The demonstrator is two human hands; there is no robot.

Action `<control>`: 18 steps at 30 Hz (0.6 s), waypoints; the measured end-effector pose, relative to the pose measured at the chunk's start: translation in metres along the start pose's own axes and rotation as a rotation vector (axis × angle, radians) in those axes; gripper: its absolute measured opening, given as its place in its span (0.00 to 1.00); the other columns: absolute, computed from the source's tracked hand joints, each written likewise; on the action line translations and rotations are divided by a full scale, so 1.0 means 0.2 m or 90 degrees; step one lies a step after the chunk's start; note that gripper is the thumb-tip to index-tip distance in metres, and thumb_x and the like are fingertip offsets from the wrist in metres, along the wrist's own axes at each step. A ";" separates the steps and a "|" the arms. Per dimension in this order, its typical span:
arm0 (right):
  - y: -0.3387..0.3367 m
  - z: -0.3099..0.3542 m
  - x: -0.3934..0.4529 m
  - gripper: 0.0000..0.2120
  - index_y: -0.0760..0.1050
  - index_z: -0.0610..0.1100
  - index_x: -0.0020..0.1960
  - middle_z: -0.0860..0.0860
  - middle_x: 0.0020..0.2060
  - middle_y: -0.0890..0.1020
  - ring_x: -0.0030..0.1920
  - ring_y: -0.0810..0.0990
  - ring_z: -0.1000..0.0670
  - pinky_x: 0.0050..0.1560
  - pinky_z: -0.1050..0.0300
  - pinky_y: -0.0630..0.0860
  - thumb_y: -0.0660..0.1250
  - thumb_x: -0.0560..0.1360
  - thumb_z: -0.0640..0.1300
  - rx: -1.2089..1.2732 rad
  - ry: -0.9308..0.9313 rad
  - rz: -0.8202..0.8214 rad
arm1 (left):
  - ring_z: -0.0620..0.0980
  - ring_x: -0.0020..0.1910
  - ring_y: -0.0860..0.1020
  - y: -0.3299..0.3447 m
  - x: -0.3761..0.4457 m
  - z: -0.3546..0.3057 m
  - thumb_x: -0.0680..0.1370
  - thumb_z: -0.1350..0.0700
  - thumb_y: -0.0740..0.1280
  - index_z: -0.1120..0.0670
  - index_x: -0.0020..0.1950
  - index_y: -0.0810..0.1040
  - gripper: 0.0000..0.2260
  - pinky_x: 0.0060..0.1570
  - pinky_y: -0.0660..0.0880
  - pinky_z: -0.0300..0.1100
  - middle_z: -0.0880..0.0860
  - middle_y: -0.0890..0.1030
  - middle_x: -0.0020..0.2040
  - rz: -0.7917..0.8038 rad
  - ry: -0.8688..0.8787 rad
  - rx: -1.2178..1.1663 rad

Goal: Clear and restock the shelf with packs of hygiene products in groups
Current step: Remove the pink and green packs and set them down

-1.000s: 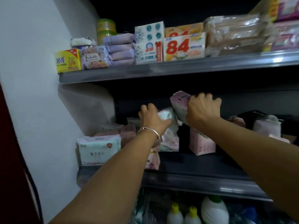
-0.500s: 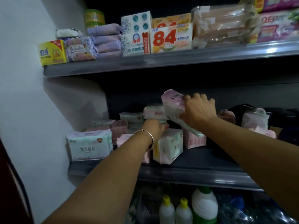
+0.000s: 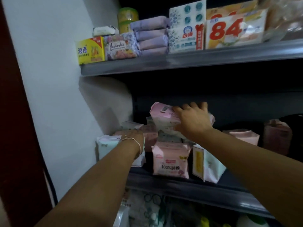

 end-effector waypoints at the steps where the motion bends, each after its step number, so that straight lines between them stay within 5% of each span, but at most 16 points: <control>1: 0.02 0.02 0.02 0.30 0.60 0.52 0.73 0.48 0.64 0.73 0.64 0.68 0.43 0.65 0.45 0.58 0.65 0.74 0.56 -0.002 0.003 0.002 | 0.57 0.70 0.66 0.00 0.01 0.02 0.75 0.51 0.67 0.57 0.73 0.62 0.29 0.68 0.65 0.51 0.58 0.65 0.71 0.026 0.000 0.008; 6: 0.12 0.06 0.04 0.29 0.60 0.53 0.73 0.50 0.67 0.71 0.67 0.66 0.43 0.66 0.41 0.57 0.65 0.74 0.54 -0.018 0.031 0.026 | 0.58 0.70 0.62 0.03 0.00 0.08 0.66 0.52 0.77 0.53 0.73 0.59 0.41 0.66 0.65 0.57 0.56 0.64 0.70 0.012 -0.011 0.072; 11: 0.09 0.06 0.02 0.30 0.57 0.53 0.74 0.49 0.67 0.70 0.67 0.64 0.42 0.65 0.40 0.59 0.65 0.75 0.51 -0.007 0.043 0.002 | 0.54 0.63 0.74 -0.01 -0.04 0.10 0.67 0.52 0.74 0.52 0.66 0.69 0.29 0.62 0.68 0.48 0.53 0.75 0.64 -0.088 0.029 0.055; 14: 0.00 0.06 -0.01 0.30 0.56 0.52 0.74 0.48 0.66 0.70 0.67 0.63 0.42 0.64 0.42 0.60 0.64 0.76 0.51 0.009 0.036 -0.037 | 0.54 0.65 0.70 -0.09 -0.12 0.11 0.65 0.52 0.76 0.51 0.67 0.63 0.35 0.63 0.64 0.49 0.53 0.72 0.65 -0.157 0.030 0.025; 18: -0.17 0.06 -0.08 0.29 0.58 0.52 0.73 0.48 0.64 0.71 0.64 0.65 0.43 0.61 0.44 0.61 0.65 0.75 0.52 0.044 0.035 -0.063 | 0.54 0.67 0.65 -0.22 -0.31 0.08 0.69 0.56 0.72 0.53 0.67 0.61 0.31 0.67 0.58 0.50 0.54 0.68 0.66 -0.214 0.057 0.017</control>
Point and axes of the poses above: each hand's wrist, its own x-axis towards the middle knuckle, its own y-axis out of the palm, z = x × y, the point moved 3 cm from there along x, towards the middle knuckle
